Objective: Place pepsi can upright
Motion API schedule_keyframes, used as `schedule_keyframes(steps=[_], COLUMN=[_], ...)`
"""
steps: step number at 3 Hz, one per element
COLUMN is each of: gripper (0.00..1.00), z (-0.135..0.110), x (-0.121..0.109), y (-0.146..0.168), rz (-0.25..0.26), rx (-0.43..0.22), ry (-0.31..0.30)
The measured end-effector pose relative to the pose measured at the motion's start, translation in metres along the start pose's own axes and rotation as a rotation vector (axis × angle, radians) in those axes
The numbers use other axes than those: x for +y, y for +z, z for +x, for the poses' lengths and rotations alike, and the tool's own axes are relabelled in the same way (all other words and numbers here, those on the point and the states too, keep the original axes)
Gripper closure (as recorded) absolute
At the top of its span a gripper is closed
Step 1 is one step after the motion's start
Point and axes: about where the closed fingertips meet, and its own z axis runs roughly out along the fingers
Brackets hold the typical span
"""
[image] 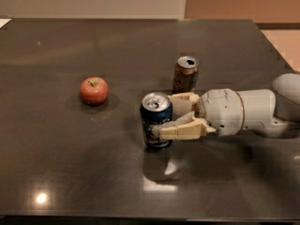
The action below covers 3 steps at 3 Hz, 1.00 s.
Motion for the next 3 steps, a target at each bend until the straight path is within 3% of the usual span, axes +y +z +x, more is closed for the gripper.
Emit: schedule_keyframes(steps=[3], gripper=[0.13], z=[0.0166], x=[-0.0081], y=[-0.0075], rz=[0.007], rx=[-0.042], ry=[-0.011])
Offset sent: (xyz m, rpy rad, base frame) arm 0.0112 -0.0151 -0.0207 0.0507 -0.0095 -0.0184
